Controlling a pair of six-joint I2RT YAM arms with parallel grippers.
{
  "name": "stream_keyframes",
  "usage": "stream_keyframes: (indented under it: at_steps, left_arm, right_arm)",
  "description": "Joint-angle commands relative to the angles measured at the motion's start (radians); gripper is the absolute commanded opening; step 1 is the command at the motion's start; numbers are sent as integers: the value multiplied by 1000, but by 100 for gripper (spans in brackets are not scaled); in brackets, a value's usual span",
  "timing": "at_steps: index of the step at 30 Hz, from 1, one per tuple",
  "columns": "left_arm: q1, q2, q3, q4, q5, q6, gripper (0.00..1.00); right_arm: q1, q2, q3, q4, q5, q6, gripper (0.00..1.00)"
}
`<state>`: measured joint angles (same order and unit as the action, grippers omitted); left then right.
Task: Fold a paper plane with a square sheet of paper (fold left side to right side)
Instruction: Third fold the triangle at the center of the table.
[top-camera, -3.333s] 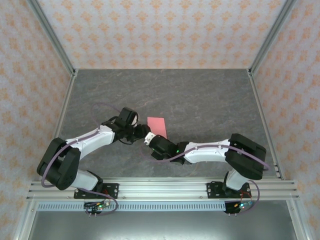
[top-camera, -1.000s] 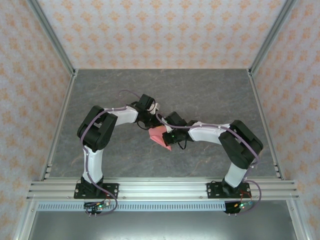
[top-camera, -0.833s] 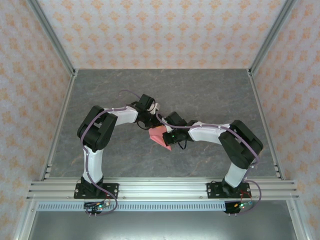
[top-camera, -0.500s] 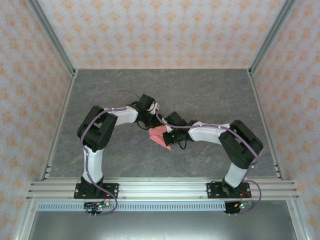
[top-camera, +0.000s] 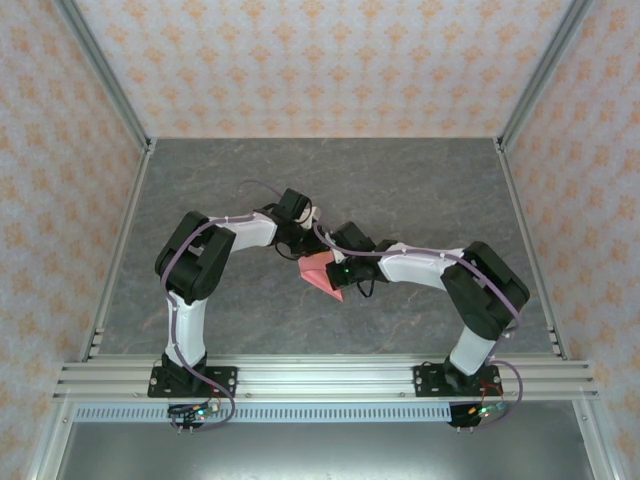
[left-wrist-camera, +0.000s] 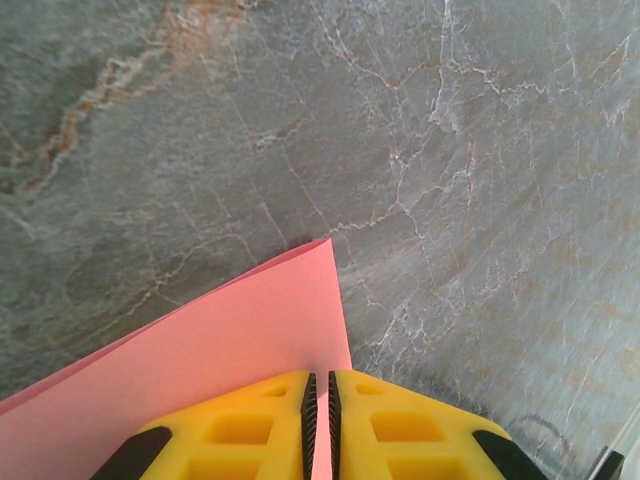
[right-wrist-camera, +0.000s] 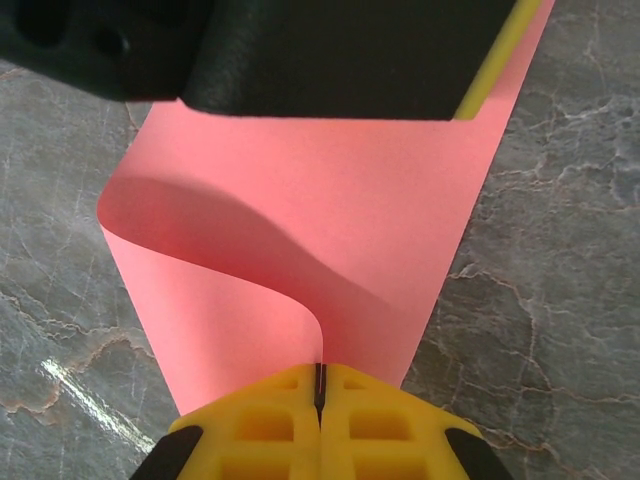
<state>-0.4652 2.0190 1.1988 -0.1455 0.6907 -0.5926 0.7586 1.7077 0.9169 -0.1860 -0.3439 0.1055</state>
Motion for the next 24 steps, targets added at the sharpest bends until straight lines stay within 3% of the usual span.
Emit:
stream_keyframes:
  at_steps: [1, 24]
  left_arm:
    - [-22, 43, 2, -77, -34, 21, 16]
    - [-24, 43, 7, -85, -36, 23, 15]
  right_arm:
    - [-5, -18, 13, -15, 23, 11, 0]
    - [-5, 16, 12, -44, 76, 10, 0]
